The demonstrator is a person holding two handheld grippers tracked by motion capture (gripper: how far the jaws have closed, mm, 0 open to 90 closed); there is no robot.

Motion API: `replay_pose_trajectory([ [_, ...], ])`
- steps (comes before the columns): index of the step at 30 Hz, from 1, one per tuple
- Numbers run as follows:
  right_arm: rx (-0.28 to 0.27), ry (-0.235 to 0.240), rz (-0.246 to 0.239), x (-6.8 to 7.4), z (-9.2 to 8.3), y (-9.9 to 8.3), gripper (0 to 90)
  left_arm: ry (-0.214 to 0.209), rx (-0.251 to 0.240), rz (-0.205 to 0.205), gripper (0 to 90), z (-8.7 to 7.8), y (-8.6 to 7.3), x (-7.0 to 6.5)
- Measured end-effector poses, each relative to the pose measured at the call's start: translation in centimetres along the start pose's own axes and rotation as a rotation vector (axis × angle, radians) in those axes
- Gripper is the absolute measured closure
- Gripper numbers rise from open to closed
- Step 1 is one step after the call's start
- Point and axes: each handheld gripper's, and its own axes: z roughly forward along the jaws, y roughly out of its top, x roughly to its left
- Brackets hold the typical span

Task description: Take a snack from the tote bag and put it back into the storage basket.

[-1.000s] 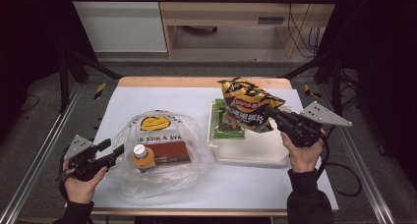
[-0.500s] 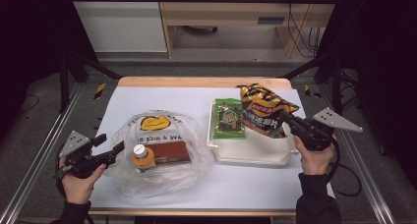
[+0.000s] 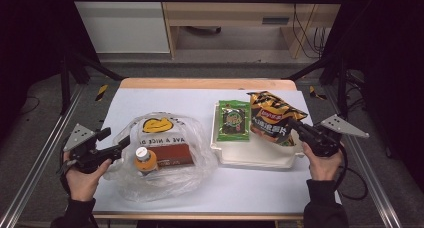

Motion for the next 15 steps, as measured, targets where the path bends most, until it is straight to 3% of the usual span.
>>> replay_pose_trajectory([
  [15,0.056,-0.022,0.064,-1.5,2.2,-1.5,89.3,0.004,0.028,-0.023,25.6,0.5,-1.7,0.6],
])
